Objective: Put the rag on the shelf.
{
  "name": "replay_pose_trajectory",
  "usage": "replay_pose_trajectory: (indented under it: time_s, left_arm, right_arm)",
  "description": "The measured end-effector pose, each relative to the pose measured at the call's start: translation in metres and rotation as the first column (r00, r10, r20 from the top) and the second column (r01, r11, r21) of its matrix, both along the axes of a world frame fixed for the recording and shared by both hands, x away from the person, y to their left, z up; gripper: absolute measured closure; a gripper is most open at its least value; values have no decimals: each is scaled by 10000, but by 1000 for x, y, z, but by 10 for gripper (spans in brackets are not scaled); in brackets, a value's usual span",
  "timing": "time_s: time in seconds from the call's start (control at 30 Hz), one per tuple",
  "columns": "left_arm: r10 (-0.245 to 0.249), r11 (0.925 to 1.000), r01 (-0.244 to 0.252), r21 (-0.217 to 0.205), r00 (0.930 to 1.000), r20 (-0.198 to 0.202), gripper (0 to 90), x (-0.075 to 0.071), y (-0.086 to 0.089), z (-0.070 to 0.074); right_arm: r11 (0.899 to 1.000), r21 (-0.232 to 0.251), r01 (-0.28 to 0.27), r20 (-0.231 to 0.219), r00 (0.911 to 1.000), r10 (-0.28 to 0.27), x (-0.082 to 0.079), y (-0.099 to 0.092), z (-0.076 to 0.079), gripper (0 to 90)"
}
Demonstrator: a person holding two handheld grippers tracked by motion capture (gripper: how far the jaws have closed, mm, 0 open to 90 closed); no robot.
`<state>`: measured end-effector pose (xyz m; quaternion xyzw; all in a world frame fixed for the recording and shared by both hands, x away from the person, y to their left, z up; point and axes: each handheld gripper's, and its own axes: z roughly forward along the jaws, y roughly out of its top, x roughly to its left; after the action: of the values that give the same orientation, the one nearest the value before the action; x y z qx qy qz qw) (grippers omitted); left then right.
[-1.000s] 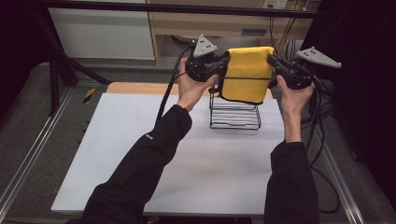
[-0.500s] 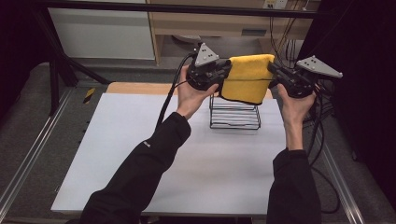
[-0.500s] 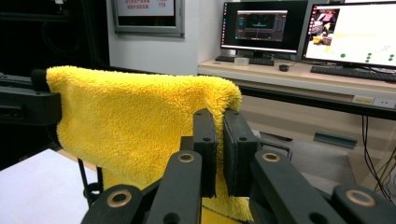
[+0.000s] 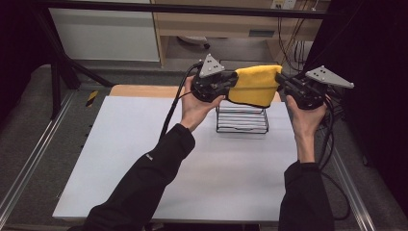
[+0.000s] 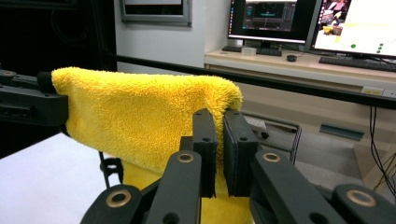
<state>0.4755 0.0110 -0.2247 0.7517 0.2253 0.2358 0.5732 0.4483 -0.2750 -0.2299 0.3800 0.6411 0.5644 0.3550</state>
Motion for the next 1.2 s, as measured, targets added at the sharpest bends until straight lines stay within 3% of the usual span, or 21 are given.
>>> replay_pose_trajectory:
  time_s: [0.3,0.67,0.83,0.93,1.03,1.2]
  left_arm:
    - [-17,9997,23,231,9996,-281,766,-3,0,-13]
    - [12,9987,24,516,9977,-684,751,-1,-2,-33]
    - [-79,9987,122,495,9962,-865,667,-3,-1,-31]
    - [-106,9986,146,501,9969,-778,597,-5,0,-25]
    - [-207,9990,237,377,9968,-770,598,-6,0,-20]
    - [-306,9981,351,498,9956,-890,695,-8,-2,-22]
  right_arm:
    - [9994,-320,-106,-296,9995,96,-7,1,-7,847]
    - [9983,-569,-160,-630,9979,124,-7,1,-29,847]
    - [9991,-399,-168,-639,9979,142,-6,-1,-35,847]
    - [9986,-513,-126,-587,9982,96,-5,1,-35,847]
    - [9988,-483,-112,-553,9984,85,-6,0,-36,846]
    - [9986,-504,-147,-515,9986,121,-7,-1,-39,842]
